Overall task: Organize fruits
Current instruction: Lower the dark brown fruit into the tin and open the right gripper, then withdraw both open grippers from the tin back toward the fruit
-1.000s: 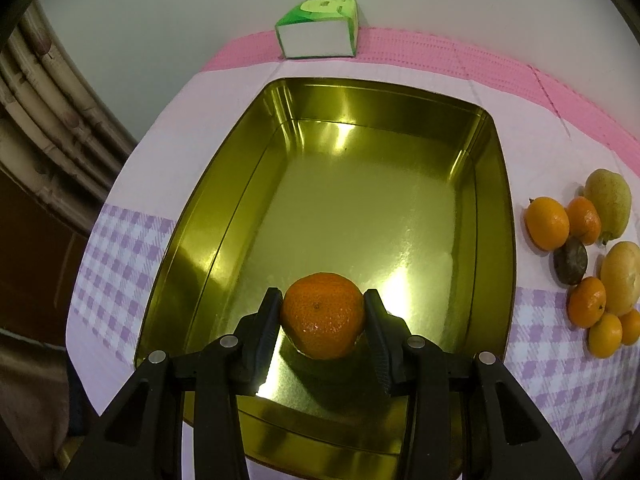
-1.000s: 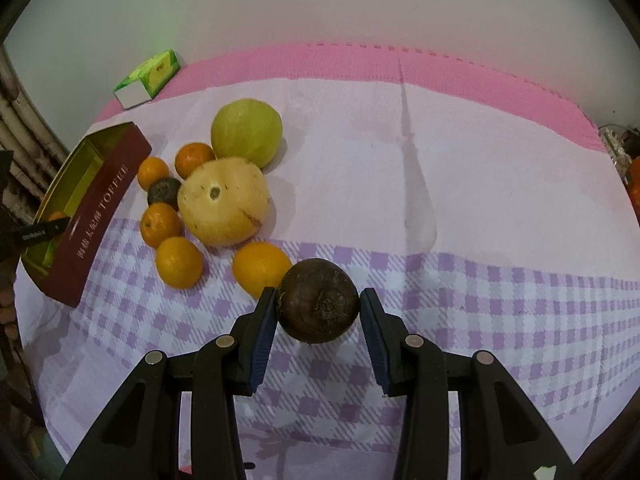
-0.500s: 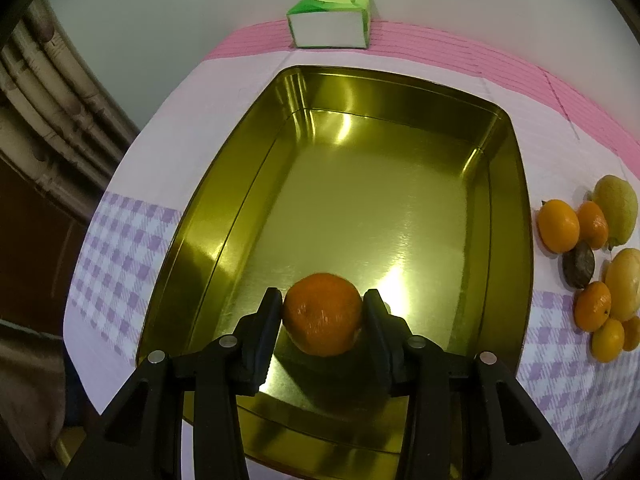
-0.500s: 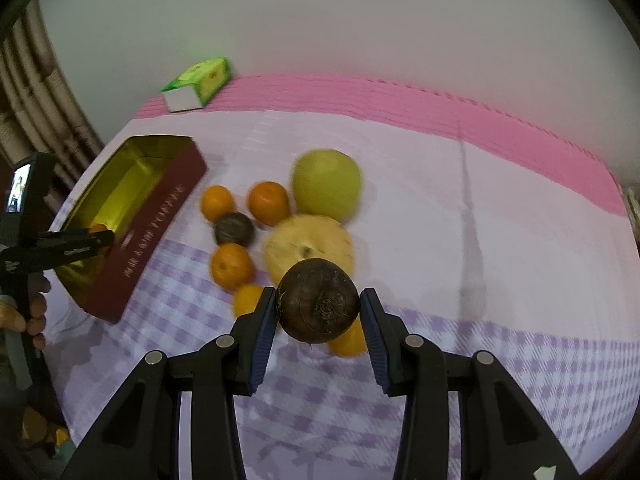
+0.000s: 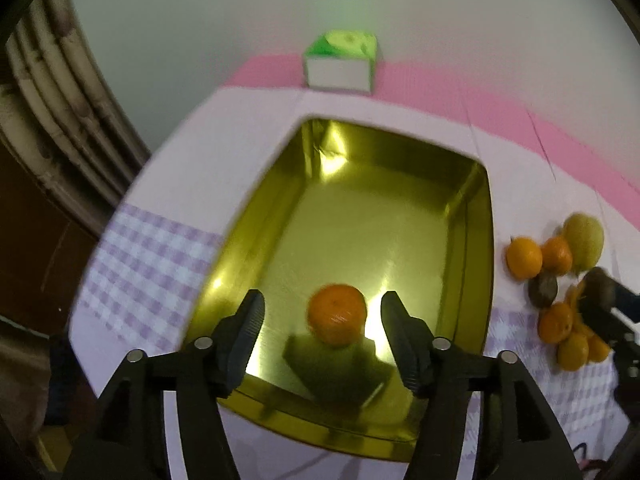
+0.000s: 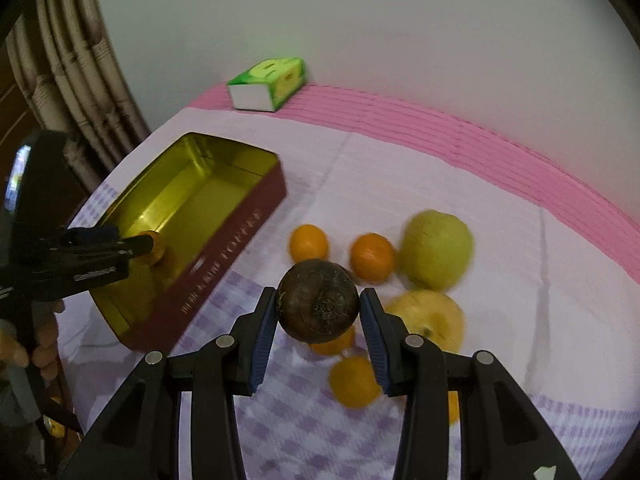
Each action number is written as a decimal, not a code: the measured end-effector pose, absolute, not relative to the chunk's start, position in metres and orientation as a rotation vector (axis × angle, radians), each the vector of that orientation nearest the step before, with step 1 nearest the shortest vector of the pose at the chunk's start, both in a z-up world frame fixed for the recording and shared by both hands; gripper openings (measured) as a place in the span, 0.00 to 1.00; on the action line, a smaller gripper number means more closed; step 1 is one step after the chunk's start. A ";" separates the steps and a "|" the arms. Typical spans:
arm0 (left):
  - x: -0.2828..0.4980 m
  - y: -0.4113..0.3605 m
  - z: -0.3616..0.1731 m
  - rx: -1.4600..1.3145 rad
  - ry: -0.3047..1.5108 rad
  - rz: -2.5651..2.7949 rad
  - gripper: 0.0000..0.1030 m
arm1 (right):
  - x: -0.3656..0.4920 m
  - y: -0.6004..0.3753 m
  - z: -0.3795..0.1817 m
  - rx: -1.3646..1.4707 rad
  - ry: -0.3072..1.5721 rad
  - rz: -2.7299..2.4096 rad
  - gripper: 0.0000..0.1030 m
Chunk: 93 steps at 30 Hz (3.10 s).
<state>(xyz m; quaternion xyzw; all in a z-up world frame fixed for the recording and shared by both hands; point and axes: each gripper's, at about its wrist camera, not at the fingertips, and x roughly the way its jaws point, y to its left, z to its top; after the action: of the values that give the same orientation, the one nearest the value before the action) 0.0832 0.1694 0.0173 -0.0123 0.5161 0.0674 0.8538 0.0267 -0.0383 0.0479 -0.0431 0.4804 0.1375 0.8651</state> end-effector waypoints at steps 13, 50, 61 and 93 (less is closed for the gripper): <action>0.059 0.255 0.037 -0.145 1.011 0.396 0.68 | 0.061 0.071 0.041 -0.201 0.993 0.485 0.38; 0.062 0.246 0.027 -0.111 1.034 0.366 0.68 | 0.095 0.125 -0.019 -0.358 1.114 0.453 0.39; 0.061 0.241 0.029 -0.092 1.018 0.339 0.68 | 0.089 0.117 0.001 -0.327 1.061 0.458 0.45; 0.048 0.164 0.035 0.099 0.956 0.120 0.74 | -0.032 -0.148 0.021 -0.063 1.101 0.103 0.48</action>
<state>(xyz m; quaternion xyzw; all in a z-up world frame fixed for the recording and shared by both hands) 0.0483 0.1641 0.0346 0.0476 0.4594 0.0579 0.8851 -0.0319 -0.1484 0.0209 -0.0300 0.5227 0.0489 0.8506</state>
